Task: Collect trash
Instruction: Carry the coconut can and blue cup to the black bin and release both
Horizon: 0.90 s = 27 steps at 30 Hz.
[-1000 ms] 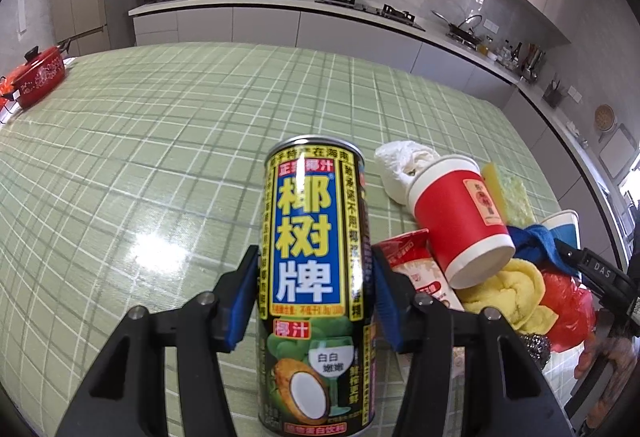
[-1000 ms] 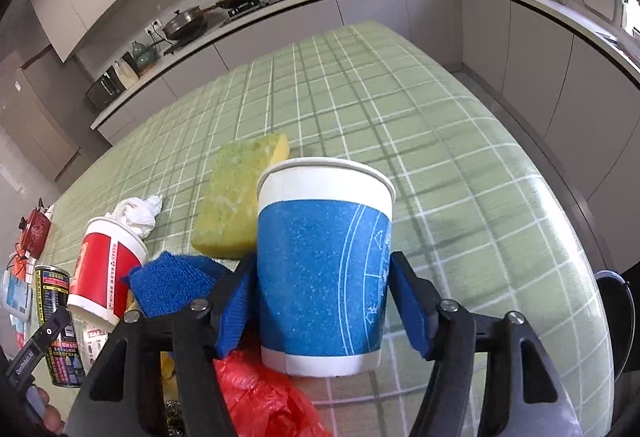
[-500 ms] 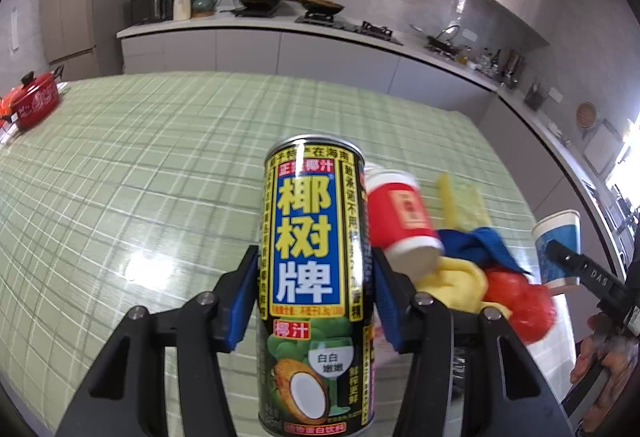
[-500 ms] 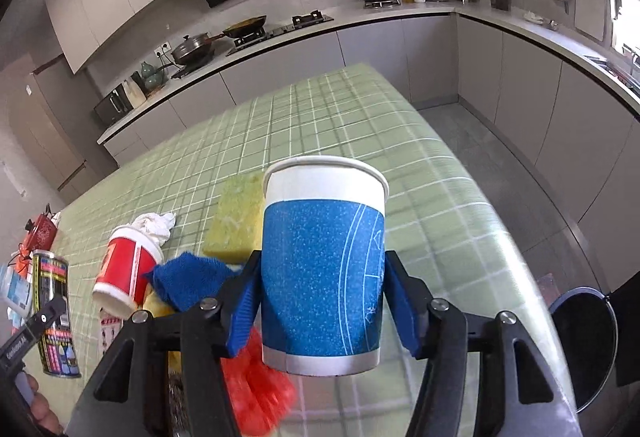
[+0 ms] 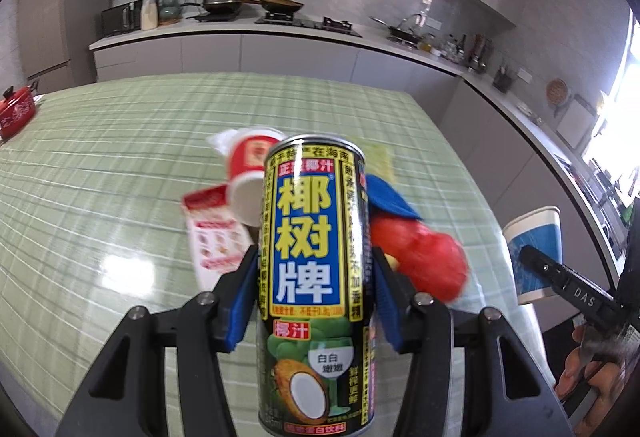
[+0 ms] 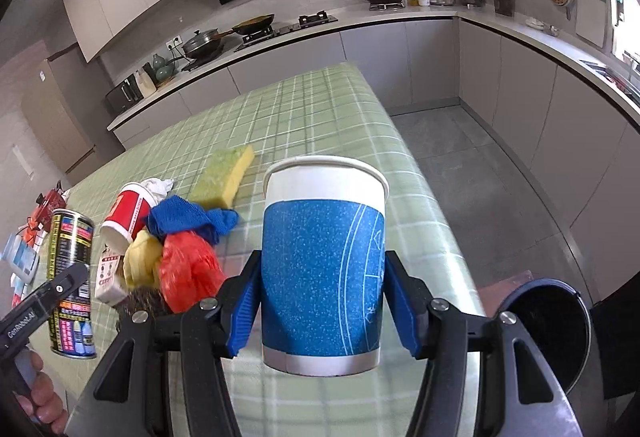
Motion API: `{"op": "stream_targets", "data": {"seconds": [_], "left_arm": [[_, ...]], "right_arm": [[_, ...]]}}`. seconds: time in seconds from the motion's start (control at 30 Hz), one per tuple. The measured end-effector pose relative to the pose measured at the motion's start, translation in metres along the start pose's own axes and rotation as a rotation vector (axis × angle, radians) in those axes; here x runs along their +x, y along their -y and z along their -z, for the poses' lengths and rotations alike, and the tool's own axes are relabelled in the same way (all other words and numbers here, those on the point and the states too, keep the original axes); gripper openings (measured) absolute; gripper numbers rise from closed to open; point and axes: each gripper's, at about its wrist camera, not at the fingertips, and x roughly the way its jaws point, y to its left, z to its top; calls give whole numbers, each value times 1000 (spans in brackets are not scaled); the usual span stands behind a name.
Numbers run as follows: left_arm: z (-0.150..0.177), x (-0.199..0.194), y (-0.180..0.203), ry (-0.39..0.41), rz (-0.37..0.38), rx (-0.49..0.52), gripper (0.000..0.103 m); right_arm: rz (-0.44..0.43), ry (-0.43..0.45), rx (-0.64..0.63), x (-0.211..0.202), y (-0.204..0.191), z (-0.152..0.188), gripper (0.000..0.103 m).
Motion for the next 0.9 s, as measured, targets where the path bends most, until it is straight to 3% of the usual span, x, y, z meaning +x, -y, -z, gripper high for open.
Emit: {"op": "stream_targets", "data": {"seconds": [0.47, 0.73, 0.9], "left_arm": [[15, 5, 37, -40, 120, 100, 54], [22, -4, 68, -37, 123, 122, 54], [29, -2, 111, -25, 110, 124, 54]], "right_arm": [[96, 12, 58, -39, 32, 34, 60], [87, 20, 60, -56, 61, 40, 60], [64, 19, 48, -63, 101, 39, 60]]}}
